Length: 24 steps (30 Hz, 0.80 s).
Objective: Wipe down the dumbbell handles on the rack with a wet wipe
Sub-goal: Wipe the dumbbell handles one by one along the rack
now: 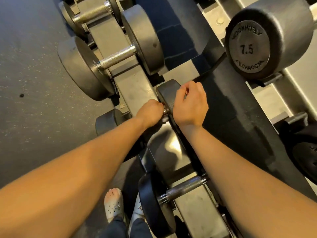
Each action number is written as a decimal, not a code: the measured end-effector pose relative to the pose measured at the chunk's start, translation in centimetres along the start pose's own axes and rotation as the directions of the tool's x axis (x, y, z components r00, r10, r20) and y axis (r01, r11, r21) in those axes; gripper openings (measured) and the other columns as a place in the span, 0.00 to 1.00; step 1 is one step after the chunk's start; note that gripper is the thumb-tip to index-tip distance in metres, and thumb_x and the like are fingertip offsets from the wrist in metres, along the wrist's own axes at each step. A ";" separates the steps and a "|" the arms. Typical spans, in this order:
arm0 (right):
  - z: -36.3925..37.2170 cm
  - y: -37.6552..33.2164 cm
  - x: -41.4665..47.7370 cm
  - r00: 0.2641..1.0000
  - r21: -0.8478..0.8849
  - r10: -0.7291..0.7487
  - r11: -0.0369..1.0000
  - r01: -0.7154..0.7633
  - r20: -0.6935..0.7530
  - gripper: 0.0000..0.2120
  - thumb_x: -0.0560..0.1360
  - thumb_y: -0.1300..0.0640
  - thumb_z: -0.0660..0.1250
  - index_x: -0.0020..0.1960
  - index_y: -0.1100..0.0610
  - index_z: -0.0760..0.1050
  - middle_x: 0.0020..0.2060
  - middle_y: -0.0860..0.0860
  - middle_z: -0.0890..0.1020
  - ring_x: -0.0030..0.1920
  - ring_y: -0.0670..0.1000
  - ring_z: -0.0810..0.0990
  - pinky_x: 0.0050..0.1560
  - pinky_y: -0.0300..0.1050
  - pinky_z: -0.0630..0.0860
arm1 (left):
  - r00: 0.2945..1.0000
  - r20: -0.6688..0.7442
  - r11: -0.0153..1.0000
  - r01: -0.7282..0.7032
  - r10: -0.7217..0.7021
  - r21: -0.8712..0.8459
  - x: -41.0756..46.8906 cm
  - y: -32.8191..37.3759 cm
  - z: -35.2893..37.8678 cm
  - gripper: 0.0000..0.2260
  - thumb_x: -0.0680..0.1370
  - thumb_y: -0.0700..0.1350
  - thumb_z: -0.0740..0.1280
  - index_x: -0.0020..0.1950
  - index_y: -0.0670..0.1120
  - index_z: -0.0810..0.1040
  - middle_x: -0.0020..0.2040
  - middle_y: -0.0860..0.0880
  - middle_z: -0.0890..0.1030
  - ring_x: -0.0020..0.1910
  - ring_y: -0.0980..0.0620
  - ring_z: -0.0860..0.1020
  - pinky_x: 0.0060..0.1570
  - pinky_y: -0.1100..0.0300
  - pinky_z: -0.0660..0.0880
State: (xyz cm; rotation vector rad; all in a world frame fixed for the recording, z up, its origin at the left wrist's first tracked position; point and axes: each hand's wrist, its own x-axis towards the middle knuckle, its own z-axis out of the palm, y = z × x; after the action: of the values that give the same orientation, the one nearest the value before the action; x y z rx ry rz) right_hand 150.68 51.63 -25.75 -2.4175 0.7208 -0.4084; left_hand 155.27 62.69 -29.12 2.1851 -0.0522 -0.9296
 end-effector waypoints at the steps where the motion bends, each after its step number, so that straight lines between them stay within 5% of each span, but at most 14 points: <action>1: 0.0 0.1 0.0 1.000 0.015 -0.012 1.000 0.012 0.003 0.12 0.82 0.51 0.56 0.46 0.54 0.74 0.43 0.50 0.74 0.43 0.50 0.75 0.39 0.46 0.72 | 0.990 0.112 0.993 0.090 -0.081 -0.081 0.8 0.4 -0.5 0.14 0.83 0.37 0.55 0.44 0.36 0.77 0.43 0.38 0.82 0.35 0.44 0.80 0.32 0.57 0.72; 4: 0.0 0.3 -0.1 0.999 0.023 -0.053 0.998 0.053 -0.003 0.14 0.81 0.50 0.53 0.45 0.56 0.74 0.42 0.51 0.74 0.41 0.50 0.73 0.37 0.46 0.71 | 0.818 0.544 0.909 0.355 -0.189 -0.218 2.1 0.4 -1.3 0.16 0.81 0.37 0.52 0.42 0.34 0.76 0.33 0.37 0.79 0.25 0.45 0.74 0.27 0.59 0.71; 6: 0.1 0.3 0.0 0.998 0.006 -0.057 0.998 0.057 -0.008 0.16 0.81 0.49 0.52 0.46 0.56 0.74 0.42 0.51 0.74 0.41 0.50 0.73 0.37 0.48 0.72 | 0.811 0.560 0.940 0.305 -0.172 -0.153 2.2 0.5 -1.2 0.16 0.80 0.37 0.53 0.40 0.36 0.75 0.31 0.40 0.76 0.26 0.47 0.71 0.29 0.59 0.69; 8: 0.1 0.2 0.0 0.999 -0.010 -0.046 0.999 0.046 -0.006 0.17 0.81 0.48 0.51 0.46 0.55 0.74 0.42 0.51 0.74 0.41 0.50 0.73 0.38 0.49 0.74 | 0.942 0.302 0.989 0.140 -0.147 0.043 1.4 0.5 -0.8 0.11 0.81 0.37 0.59 0.43 0.38 0.77 0.39 0.41 0.79 0.35 0.45 0.75 0.35 0.57 0.69; 10: 0.1 0.2 -0.1 1.000 -0.028 -0.031 0.999 0.031 0.003 0.18 0.81 0.47 0.50 0.46 0.55 0.74 0.42 0.51 0.74 0.42 0.50 0.74 0.39 0.52 0.75 | 0.997 -0.026 0.985 -0.063 0.068 0.158 -0.3 -0.3 0.4 0.14 0.84 0.42 0.59 0.39 0.44 0.75 0.39 0.46 0.78 0.39 0.47 0.74 0.37 0.56 0.66; 14: 0.0 0.2 -0.1 1.000 -0.035 -0.008 0.999 0.008 0.016 0.20 0.80 0.46 0.49 0.46 0.56 0.74 0.43 0.51 0.74 0.43 0.51 0.74 0.40 0.54 0.76 | 0.845 -0.330 0.885 -0.303 0.421 0.355 -3.9 -3.2 2.1 0.13 0.84 0.47 0.60 0.42 0.48 0.78 0.37 0.50 0.79 0.37 0.51 0.74 0.41 0.55 0.71; 16: 0.1 0.2 -0.1 1.000 -0.033 -0.009 0.999 0.009 0.017 0.20 0.80 0.46 0.49 0.46 0.56 0.74 0.43 0.51 0.74 0.43 0.52 0.74 0.39 0.53 0.75 | 0.723 -0.352 0.775 -0.396 0.594 0.493 -4.1 -3.9 2.3 0.10 0.83 0.44 0.64 0.43 0.46 0.80 0.37 0.50 0.80 0.40 0.50 0.76 0.48 0.54 0.74; 17: 0.1 0.2 -0.1 1.000 -0.027 -0.012 1.000 0.013 0.014 0.20 0.80 0.46 0.49 0.46 0.56 0.75 0.43 0.52 0.74 0.43 0.52 0.74 0.39 0.53 0.75 | 0.728 -0.339 0.779 -0.422 0.596 0.464 -4.2 -3.6 2.0 0.11 0.83 0.44 0.64 0.41 0.46 0.80 0.36 0.50 0.79 0.39 0.51 0.76 0.47 0.55 0.73; 19: 0.2 0.3 -0.2 1.000 -0.017 -0.021 1.000 0.021 0.008 0.19 0.80 0.47 0.49 0.46 0.57 0.75 0.42 0.52 0.75 0.42 0.51 0.74 0.38 0.52 0.75 | 0.846 -0.324 0.901 -0.352 0.422 0.254 -3.9 -2.5 1.2 0.18 0.84 0.48 0.63 0.35 0.47 0.78 0.30 0.54 0.76 0.32 0.58 0.72 0.39 0.62 0.71; 21: 0.2 0.4 -0.1 1.000 -0.015 -0.023 1.000 0.023 0.015 0.19 0.80 0.48 0.50 0.46 0.56 0.75 0.42 0.51 0.75 0.42 0.51 0.74 0.37 0.51 0.75 | 0.988 -0.139 0.987 -0.083 0.064 -0.136 -2.1 -1.8 -0.1 0.20 0.83 0.51 0.65 0.35 0.42 0.81 0.28 0.53 0.78 0.27 0.59 0.72 0.36 0.63 0.72; 24: 0.0 0.3 -0.1 0.999 -0.022 -0.028 0.999 0.029 0.027 0.18 0.80 0.48 0.49 0.46 0.56 0.74 0.42 0.51 0.74 0.42 0.51 0.73 0.37 0.52 0.75 | 0.938 0.263 0.890 0.309 -0.227 -0.334 0.6 -1.7 -2.4 0.16 0.83 0.50 0.67 0.54 0.36 0.83 0.38 0.41 0.86 0.34 0.46 0.84 0.40 0.54 0.81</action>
State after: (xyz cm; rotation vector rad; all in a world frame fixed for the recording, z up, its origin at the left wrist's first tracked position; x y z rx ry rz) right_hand 150.45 51.52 -25.99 -2.4524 0.6835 -0.3806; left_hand 156.89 65.21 -29.46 1.7572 0.3100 -1.2245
